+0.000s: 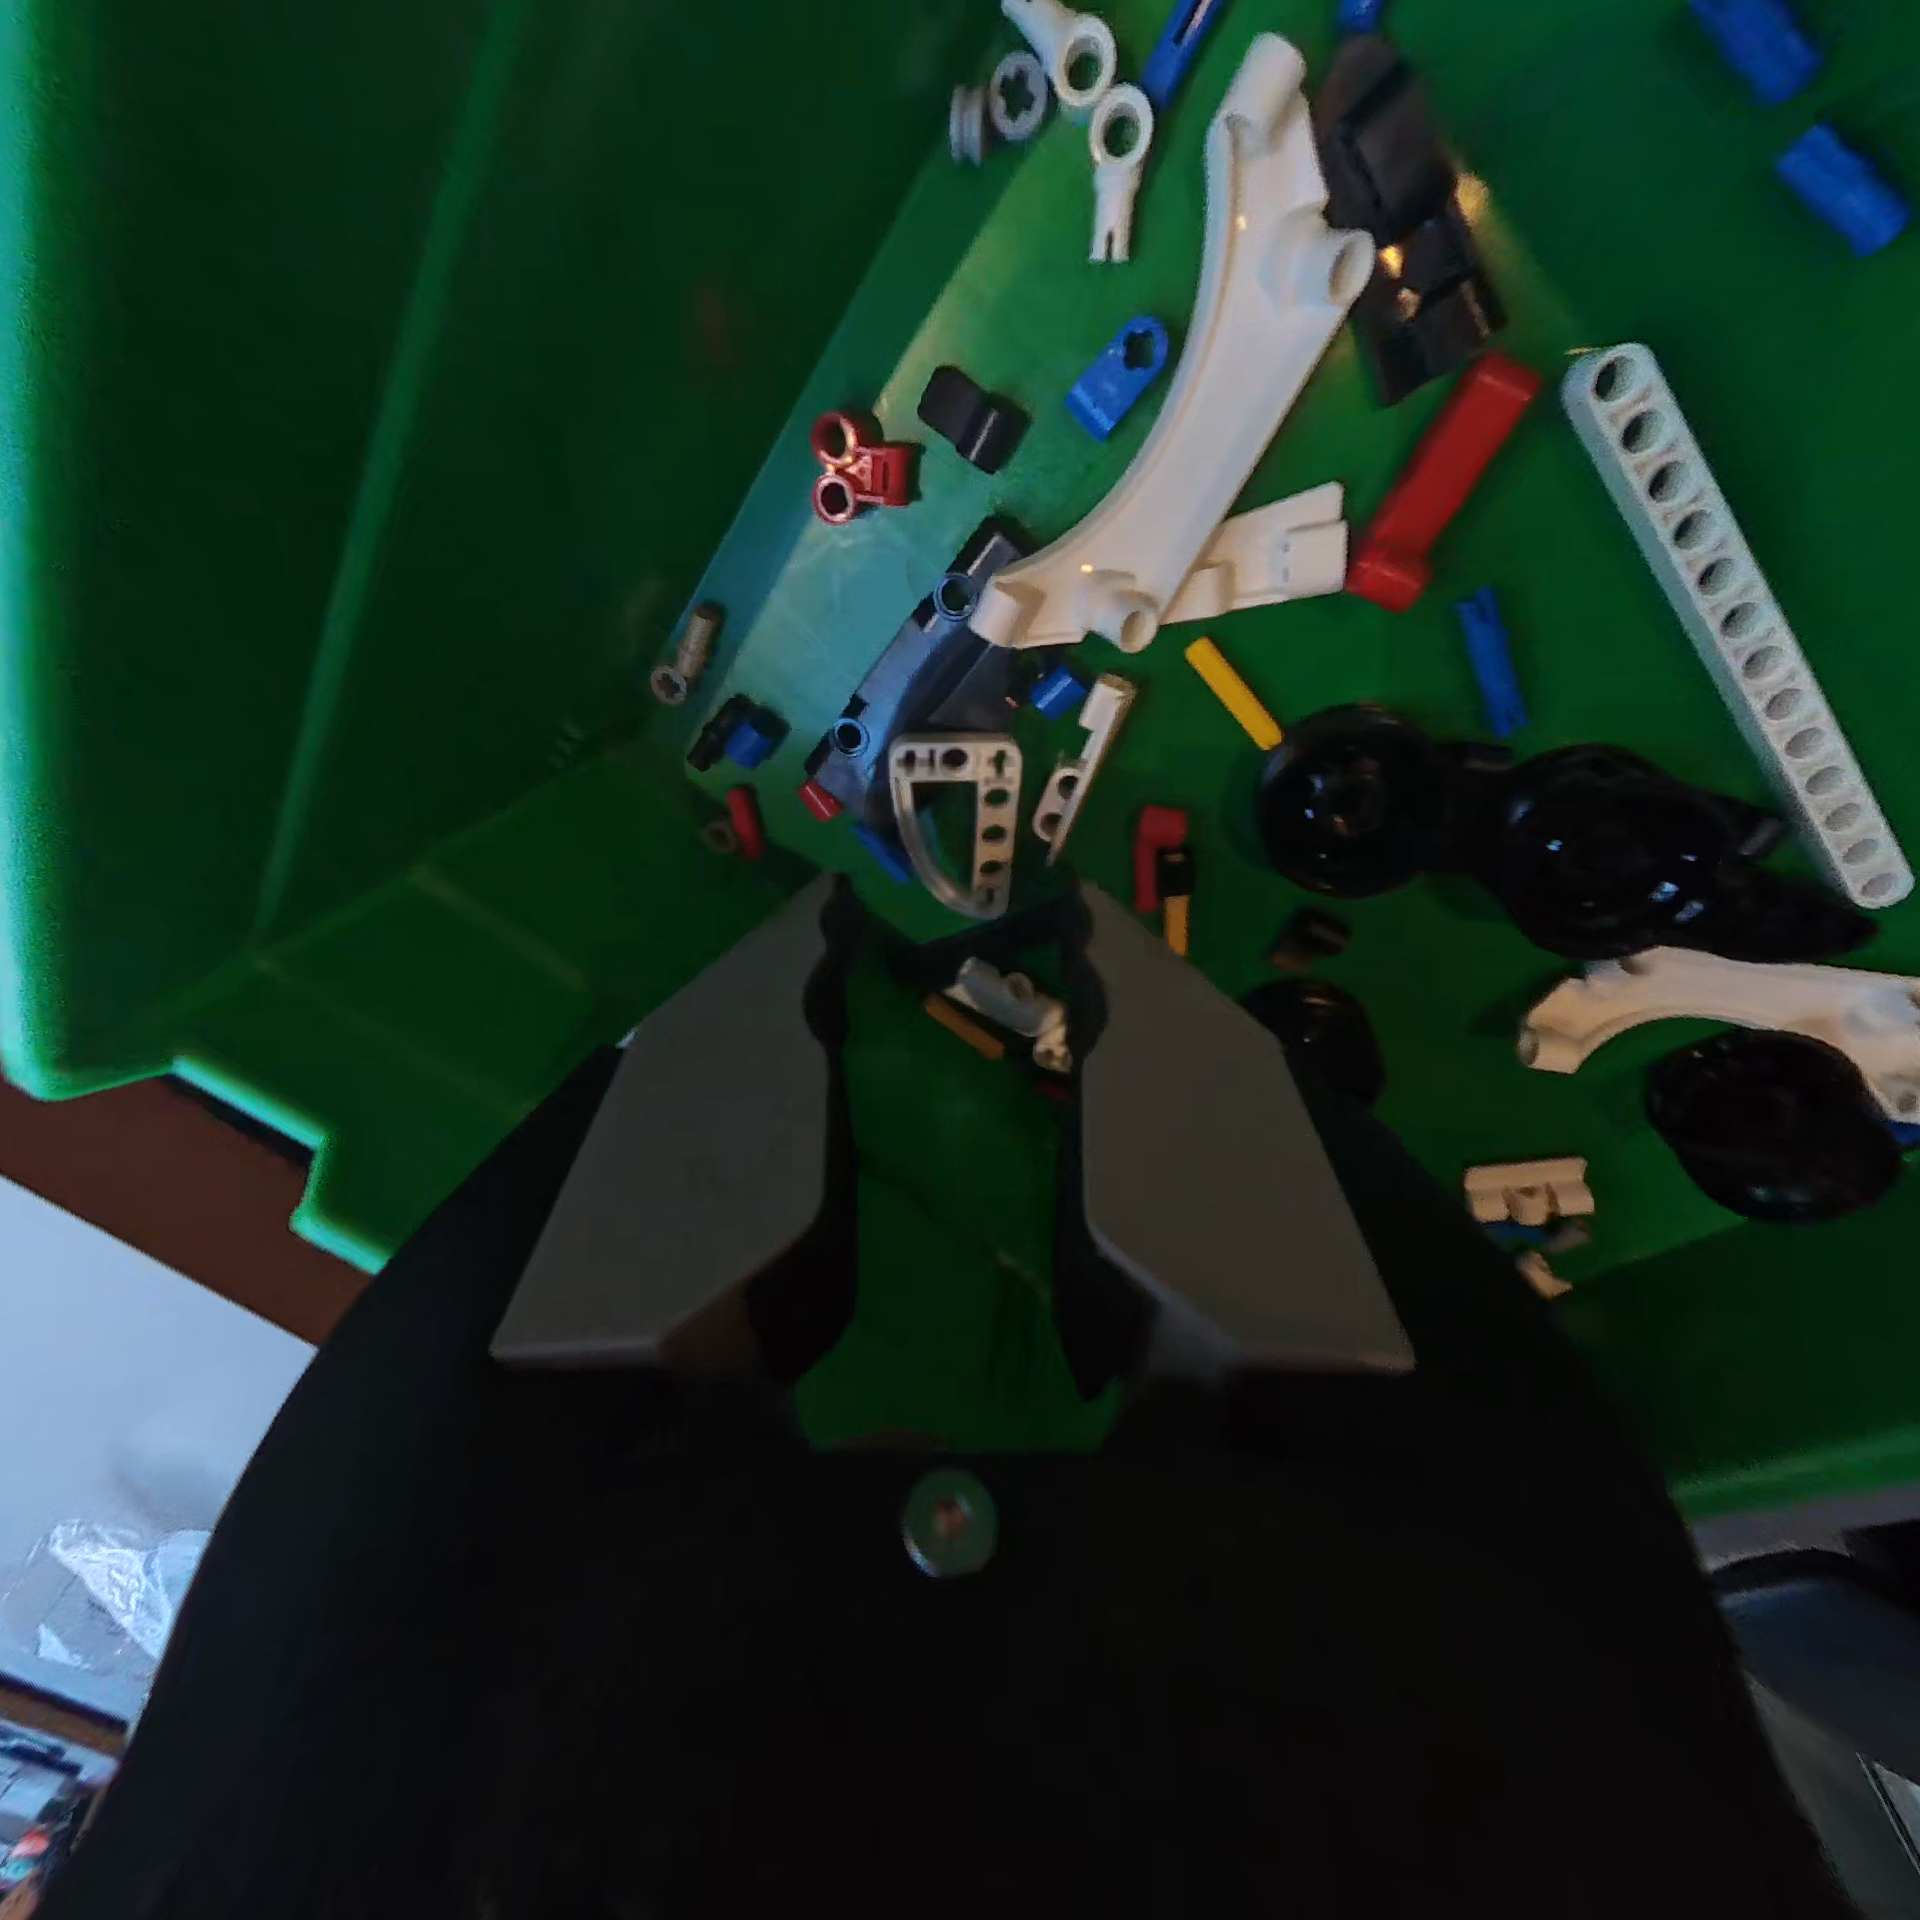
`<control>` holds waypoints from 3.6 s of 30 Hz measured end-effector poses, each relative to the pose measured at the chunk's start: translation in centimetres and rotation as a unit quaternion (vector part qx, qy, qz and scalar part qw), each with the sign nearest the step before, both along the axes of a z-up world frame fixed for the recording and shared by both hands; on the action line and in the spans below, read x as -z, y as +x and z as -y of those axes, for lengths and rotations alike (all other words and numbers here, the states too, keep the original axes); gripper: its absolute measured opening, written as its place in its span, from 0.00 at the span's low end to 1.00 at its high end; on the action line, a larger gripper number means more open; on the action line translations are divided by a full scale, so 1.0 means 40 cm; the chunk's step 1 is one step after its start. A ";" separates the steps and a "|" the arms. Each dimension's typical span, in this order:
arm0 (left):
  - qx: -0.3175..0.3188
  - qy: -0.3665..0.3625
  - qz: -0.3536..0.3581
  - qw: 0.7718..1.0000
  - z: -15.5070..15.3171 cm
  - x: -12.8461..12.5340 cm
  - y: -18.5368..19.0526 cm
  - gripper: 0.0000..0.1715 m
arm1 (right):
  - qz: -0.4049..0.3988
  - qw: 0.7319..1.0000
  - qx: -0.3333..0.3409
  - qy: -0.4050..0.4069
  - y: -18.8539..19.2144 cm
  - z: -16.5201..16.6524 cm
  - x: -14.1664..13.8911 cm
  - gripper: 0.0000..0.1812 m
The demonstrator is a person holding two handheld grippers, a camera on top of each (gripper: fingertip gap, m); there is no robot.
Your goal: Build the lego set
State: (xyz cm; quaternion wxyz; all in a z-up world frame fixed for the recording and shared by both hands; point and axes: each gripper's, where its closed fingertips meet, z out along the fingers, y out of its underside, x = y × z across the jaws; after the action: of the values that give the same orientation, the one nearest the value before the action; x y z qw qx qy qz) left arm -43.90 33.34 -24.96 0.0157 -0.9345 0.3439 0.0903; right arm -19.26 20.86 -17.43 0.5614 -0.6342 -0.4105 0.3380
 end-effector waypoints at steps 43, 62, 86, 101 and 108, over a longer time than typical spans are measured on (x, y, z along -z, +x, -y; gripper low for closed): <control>0.046 -0.042 0.035 0.997 0.070 0.037 0.061 0.00 | -0.004 1.000 -0.003 -0.001 0.002 0.003 -0.003 0.13; 0.221 0.140 0.330 0.907 0.372 -0.214 0.749 0.01 | -0.044 0.989 0.138 0.035 0.299 0.090 -0.200 0.11; 0.127 0.209 0.364 0.899 0.421 -0.127 0.729 0.11 | 0.021 0.991 0.129 -0.034 0.261 0.142 -0.014 0.11; 0.003 0.340 0.153 0.928 0.185 -0.268 0.002 0.15 | 0.089 0.995 0.037 -0.017 0.031 0.095 0.062 0.09; 0.023 0.330 0.129 0.935 0.065 -0.216 0.011 0.07 | 0.078 0.996 0.032 -0.023 0.022 0.077 0.058 0.09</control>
State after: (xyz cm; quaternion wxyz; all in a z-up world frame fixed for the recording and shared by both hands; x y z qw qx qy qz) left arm -43.46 30.73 -16.30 0.3699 -0.8720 0.3111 0.0769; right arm -18.37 17.79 -19.76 0.5234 -0.6838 -0.4251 0.2787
